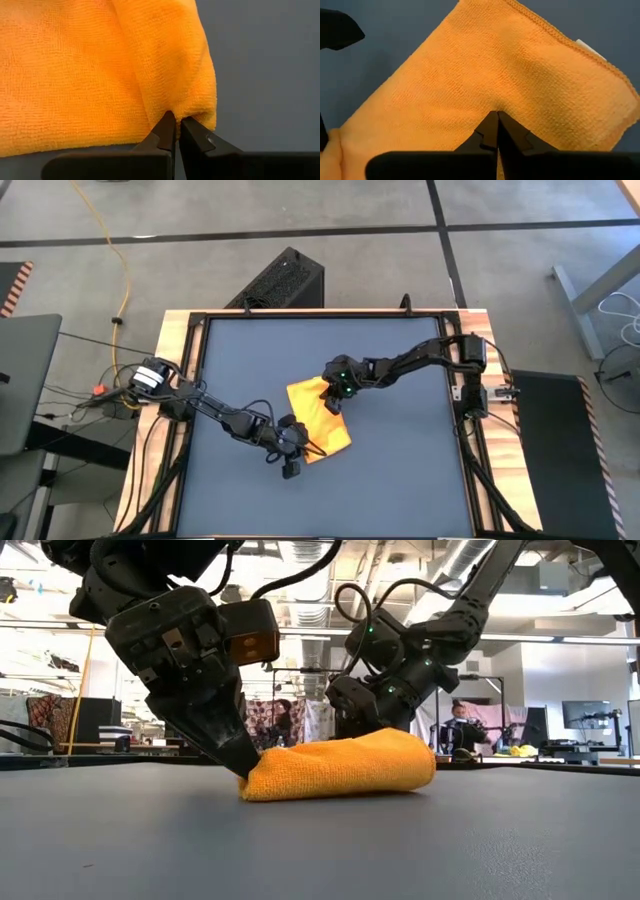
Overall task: Roll towel
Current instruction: Roll the yellow microfiber towel
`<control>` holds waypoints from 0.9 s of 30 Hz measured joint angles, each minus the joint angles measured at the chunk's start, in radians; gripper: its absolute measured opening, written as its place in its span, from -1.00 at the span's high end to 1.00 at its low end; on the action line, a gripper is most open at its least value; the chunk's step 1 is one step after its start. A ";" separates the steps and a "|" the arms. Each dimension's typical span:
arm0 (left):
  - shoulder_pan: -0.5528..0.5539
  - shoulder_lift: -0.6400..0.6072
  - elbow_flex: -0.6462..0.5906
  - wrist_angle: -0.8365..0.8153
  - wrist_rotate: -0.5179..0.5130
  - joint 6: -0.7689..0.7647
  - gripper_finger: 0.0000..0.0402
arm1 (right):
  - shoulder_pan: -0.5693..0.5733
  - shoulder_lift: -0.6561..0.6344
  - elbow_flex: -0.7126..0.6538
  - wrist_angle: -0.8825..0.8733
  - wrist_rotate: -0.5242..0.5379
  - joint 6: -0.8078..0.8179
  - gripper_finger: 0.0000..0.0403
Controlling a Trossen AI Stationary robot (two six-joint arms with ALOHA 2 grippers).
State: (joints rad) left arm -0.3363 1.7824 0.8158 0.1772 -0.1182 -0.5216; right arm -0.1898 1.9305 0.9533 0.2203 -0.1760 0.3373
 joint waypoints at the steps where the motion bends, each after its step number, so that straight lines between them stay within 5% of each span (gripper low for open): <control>1: 0.000 0.000 0.000 0.000 -0.003 0.002 1.00 | 0.000 -0.003 -0.001 0.002 -0.005 -0.002 0.85; 16: 0.003 -0.048 -0.009 -0.044 -0.043 0.150 1.00 | 0.065 -0.371 -0.076 -0.202 -0.045 -0.189 0.85; 22: -0.002 -0.048 -0.192 0.296 -0.013 0.026 1.00 | 0.260 -0.494 -0.300 0.064 0.031 -0.191 0.84; 27: -0.002 -0.048 -0.290 0.478 0.024 -0.064 1.00 | 0.386 -0.471 -0.358 0.255 0.152 -0.454 0.75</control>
State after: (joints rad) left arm -0.3387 1.7340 0.5259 0.6552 -0.0940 -0.5854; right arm 0.1962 1.4592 0.5953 0.4756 -0.0239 -0.1167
